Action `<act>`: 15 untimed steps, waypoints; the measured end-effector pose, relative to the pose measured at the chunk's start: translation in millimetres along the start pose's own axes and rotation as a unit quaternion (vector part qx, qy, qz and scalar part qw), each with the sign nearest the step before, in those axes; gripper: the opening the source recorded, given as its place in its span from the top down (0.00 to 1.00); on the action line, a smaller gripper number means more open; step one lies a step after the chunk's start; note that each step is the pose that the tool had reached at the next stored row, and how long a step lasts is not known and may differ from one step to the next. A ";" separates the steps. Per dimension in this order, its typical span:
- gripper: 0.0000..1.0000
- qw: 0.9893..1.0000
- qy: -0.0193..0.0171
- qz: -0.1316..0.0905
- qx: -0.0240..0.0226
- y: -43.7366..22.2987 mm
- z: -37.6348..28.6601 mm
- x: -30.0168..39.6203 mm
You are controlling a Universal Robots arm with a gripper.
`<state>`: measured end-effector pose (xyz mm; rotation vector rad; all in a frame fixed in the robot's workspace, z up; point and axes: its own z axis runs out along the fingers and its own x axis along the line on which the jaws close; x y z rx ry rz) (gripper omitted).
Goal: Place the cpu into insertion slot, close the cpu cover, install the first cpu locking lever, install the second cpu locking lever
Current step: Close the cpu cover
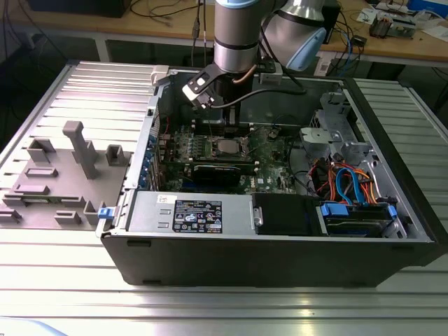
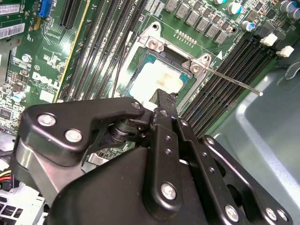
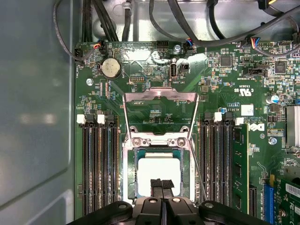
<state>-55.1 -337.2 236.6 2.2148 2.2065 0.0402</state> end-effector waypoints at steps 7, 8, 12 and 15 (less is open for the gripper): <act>0.89 1.000 0.000 0.000 0.001 0.6 -0.4 0.1; 0.89 1.000 0.000 0.000 0.001 0.6 -1.0 0.0; 0.89 1.000 0.000 0.000 0.001 0.6 -4.1 0.0; 0.89 1.000 0.000 0.000 0.001 0.6 -4.4 0.0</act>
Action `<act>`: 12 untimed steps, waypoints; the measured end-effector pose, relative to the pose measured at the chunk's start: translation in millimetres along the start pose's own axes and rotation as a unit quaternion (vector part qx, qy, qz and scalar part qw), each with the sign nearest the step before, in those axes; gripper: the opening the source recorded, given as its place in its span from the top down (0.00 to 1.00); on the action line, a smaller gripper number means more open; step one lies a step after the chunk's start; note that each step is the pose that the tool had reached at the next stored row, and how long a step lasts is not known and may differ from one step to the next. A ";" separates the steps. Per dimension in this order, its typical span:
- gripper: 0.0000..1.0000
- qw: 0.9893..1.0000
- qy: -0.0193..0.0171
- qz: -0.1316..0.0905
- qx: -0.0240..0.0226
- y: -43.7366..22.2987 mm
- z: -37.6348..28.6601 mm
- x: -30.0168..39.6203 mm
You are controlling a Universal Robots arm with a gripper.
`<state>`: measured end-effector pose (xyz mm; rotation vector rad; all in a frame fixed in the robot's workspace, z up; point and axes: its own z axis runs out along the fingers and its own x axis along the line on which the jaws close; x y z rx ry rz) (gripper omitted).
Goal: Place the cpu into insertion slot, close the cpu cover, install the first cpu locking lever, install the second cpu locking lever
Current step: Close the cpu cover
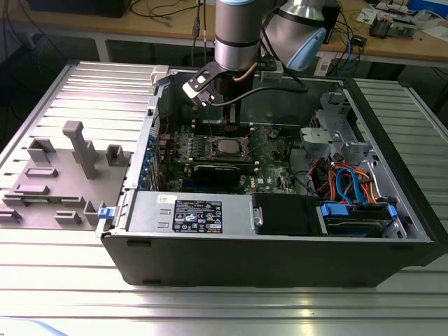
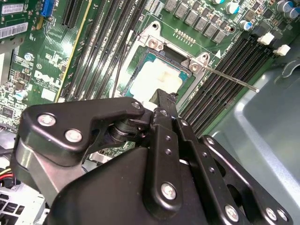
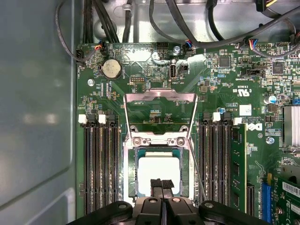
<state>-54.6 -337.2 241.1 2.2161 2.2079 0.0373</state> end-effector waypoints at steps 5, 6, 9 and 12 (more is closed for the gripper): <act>0.89 1.000 0.000 0.000 0.003 0.0 0.1 0.0; 0.89 1.000 0.000 0.000 0.003 0.0 0.1 0.0; 0.89 1.000 0.000 0.000 0.003 0.0 0.1 0.1; 0.89 1.000 0.000 0.000 0.003 0.1 -1.4 0.1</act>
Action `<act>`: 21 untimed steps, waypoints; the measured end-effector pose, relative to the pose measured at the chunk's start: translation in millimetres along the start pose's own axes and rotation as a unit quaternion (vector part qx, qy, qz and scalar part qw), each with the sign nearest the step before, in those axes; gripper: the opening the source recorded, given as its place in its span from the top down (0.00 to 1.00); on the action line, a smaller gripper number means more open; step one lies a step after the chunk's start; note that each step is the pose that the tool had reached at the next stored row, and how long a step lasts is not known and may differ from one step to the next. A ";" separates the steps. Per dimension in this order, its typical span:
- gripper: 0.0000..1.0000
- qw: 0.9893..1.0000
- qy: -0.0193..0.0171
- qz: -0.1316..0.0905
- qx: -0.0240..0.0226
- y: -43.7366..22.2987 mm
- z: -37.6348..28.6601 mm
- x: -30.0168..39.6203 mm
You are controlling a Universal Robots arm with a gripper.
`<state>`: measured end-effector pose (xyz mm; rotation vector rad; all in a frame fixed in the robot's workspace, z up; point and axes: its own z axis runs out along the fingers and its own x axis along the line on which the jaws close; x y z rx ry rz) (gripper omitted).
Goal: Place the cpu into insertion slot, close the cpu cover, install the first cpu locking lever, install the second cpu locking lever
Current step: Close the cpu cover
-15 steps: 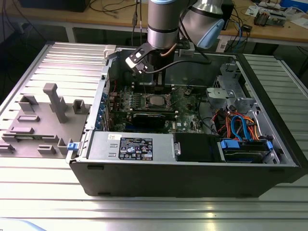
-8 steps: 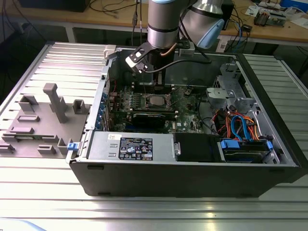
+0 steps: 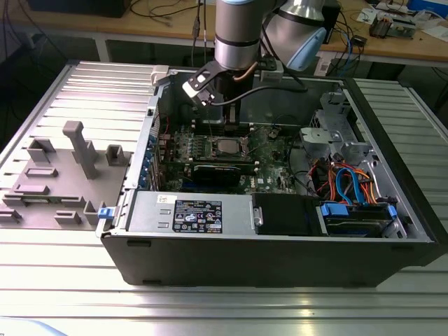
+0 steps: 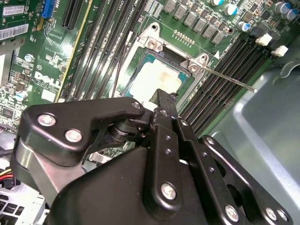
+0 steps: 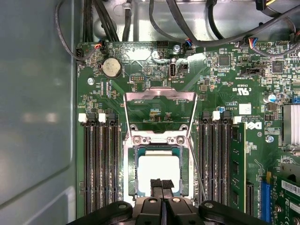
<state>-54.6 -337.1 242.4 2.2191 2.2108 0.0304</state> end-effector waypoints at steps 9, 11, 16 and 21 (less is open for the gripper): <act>0.89 1.000 -0.001 0.000 0.000 0.1 -2.6 0.0; 0.89 1.000 -0.001 0.000 0.000 0.3 -2.6 0.0; 0.89 1.000 -0.002 0.000 0.000 0.7 -3.2 0.0; 0.89 1.000 -0.002 0.000 0.000 0.7 -5.1 0.0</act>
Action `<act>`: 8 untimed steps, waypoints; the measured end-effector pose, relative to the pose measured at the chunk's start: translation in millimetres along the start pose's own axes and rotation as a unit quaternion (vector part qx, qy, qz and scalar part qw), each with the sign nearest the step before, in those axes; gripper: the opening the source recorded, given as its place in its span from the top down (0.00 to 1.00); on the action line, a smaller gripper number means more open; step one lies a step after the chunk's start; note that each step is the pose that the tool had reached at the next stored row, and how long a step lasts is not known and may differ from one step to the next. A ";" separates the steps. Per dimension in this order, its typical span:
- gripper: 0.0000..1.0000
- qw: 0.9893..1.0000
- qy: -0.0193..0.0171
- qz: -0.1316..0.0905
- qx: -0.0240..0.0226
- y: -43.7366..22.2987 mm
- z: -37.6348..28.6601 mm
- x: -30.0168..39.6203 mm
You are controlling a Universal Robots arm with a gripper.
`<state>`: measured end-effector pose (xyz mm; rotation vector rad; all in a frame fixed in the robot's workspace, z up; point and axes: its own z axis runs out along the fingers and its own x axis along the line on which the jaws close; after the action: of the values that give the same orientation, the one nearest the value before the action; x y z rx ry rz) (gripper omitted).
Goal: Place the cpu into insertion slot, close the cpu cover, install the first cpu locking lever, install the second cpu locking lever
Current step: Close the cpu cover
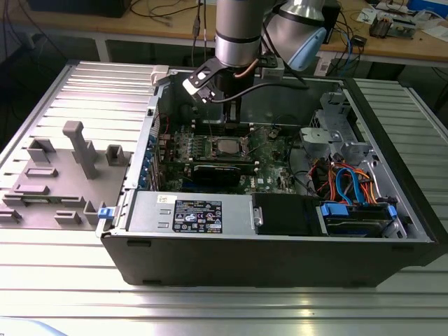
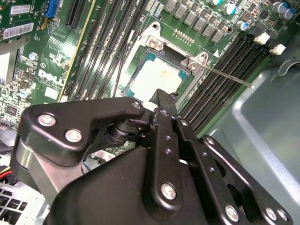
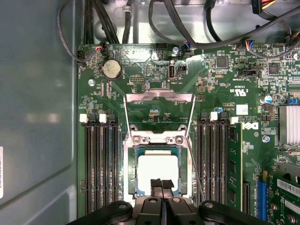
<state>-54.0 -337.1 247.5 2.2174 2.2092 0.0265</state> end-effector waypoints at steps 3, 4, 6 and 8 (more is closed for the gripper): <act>0.89 1.000 0.000 0.000 0.000 0.1 -1.6 0.1; 0.89 1.000 0.000 0.000 0.000 0.1 -1.6 0.1; 0.89 1.000 0.000 0.000 0.000 0.0 -1.8 0.0; 0.89 1.000 0.000 0.000 0.000 0.1 -2.0 0.0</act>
<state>-54.0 -337.1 249.5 2.2174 2.2092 0.0267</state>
